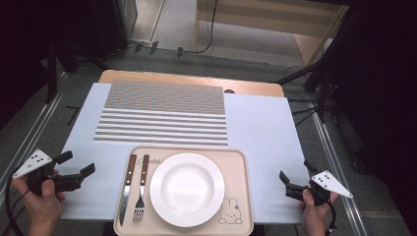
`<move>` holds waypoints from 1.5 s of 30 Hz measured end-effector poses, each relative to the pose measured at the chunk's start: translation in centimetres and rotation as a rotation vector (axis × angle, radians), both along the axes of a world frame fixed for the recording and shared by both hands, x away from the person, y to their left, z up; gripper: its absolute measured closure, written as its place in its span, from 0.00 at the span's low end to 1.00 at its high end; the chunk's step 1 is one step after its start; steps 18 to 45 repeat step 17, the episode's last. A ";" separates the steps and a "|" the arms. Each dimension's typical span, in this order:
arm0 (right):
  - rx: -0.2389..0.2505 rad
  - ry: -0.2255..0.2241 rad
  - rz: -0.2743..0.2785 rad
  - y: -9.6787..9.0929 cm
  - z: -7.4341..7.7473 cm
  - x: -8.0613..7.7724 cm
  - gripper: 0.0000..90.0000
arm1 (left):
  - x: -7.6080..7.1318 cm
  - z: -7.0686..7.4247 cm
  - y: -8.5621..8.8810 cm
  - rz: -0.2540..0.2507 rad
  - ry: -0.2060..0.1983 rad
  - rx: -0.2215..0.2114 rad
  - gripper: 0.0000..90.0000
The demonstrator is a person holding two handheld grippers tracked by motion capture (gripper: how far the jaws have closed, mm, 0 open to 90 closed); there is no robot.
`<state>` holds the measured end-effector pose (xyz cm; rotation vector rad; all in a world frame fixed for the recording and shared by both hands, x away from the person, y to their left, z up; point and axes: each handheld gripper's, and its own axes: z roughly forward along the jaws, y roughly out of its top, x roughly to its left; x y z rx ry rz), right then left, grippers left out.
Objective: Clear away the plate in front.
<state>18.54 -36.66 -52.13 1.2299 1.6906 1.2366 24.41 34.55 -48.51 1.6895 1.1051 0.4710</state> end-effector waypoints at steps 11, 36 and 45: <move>-0.008 0.001 -0.001 0.1 0.0 0.0 0.00 | 0.0 -0.1 0.6 0.014 -0.016 0.008 0.00; -0.006 0.003 -0.007 0.1 0.0 0.0 0.00 | 0.2 -0.2 0.7 0.004 -0.010 0.004 0.00; -0.006 0.003 -0.007 0.1 0.0 0.0 0.00 | 0.2 -0.2 0.7 0.004 -0.010 0.004 0.00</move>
